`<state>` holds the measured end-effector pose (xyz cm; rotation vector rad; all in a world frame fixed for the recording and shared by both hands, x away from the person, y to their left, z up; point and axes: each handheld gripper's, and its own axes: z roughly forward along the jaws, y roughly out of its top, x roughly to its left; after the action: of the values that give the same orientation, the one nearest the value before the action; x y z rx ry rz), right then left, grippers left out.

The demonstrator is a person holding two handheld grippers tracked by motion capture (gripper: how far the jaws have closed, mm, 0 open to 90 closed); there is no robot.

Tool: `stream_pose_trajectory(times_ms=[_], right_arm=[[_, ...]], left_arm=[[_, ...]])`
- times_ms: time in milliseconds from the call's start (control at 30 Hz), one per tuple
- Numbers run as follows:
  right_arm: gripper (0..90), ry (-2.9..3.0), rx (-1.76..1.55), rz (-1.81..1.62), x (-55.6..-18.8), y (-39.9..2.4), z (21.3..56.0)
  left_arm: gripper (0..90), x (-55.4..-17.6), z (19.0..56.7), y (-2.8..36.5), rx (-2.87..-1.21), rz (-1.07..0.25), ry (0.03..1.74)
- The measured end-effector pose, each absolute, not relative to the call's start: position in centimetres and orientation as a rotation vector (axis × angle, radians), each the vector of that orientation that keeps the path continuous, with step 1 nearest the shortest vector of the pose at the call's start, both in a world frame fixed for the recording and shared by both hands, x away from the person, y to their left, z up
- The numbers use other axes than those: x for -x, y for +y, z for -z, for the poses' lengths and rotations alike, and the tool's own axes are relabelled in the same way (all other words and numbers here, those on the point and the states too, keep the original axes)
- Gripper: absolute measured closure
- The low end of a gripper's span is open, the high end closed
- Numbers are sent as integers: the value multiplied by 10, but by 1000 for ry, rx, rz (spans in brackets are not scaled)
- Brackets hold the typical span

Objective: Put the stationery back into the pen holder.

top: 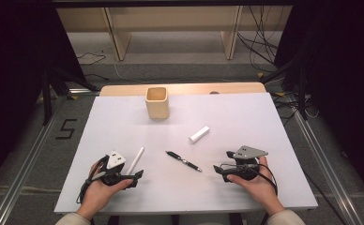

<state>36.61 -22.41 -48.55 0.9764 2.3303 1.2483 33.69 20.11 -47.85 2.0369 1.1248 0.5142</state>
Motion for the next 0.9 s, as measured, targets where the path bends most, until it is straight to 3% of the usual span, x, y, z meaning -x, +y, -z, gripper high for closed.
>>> stream_pose_trajectory(times_ms=[533,900], right_arm=[[229,2316,-980,-1241,-365,-225,484],[230,2309,-981,-1239,-366,-224,484]], left_arm=[[316,-341,474,197,-2036,-536,1213],[536,-360,471,198,-2124,-493,1317]])
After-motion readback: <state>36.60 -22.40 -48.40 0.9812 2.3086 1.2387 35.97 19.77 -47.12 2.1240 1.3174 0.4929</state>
